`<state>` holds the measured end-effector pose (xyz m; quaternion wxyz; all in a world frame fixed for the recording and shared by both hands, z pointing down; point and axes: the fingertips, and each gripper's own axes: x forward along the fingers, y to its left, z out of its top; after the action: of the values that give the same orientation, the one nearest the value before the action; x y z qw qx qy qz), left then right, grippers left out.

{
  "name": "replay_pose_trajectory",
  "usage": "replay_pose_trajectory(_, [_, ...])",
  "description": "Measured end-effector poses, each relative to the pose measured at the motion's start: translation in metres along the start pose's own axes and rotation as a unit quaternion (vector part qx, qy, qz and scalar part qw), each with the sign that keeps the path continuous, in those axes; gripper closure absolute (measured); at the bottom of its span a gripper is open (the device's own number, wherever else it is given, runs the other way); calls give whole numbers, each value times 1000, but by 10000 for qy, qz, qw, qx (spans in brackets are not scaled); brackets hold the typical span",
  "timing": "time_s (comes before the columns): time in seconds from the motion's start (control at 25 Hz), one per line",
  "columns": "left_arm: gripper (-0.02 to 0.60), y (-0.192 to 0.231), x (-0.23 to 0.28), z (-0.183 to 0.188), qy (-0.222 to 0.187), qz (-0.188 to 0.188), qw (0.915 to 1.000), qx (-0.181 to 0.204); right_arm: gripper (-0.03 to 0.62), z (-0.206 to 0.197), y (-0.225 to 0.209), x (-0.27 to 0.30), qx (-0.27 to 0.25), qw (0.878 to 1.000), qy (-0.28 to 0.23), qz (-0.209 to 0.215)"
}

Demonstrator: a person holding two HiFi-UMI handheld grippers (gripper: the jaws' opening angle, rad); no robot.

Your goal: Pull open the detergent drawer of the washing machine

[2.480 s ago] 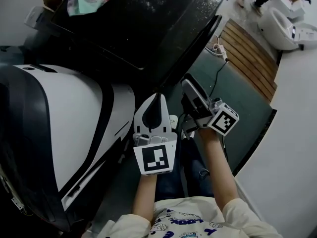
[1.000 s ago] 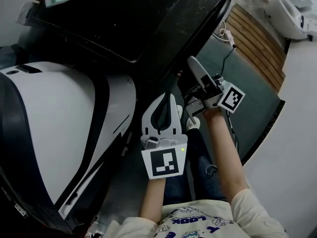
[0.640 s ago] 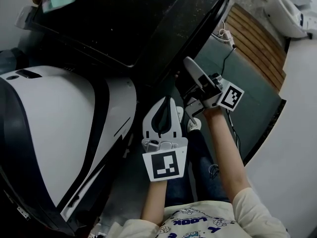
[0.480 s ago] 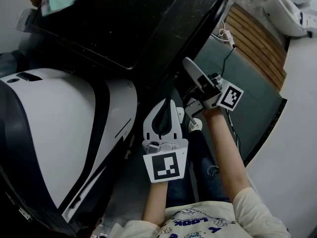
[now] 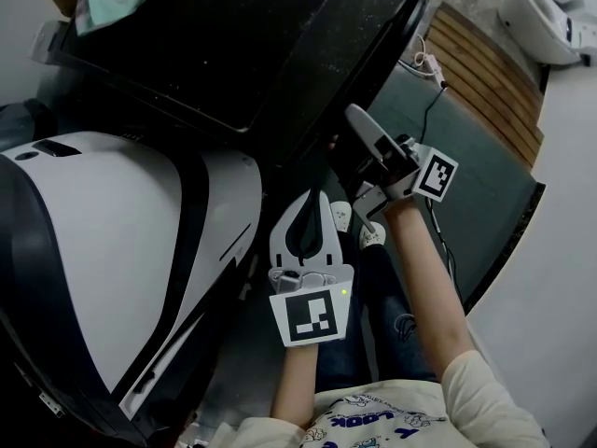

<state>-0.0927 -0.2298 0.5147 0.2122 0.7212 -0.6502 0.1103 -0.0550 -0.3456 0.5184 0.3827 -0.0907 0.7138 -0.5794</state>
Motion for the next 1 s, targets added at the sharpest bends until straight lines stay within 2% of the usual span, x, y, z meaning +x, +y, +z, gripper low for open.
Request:
replay_pose_trajectory(0.56, [568,-15,-2,-5,14,-89,9999,72,439,3,4,-17,152,9998,27,107])
replay_pose_trajectory(1.0, [568,-49,-7,-12,32,-298,9994,197,439,9,18,-44,146,9998,36,92])
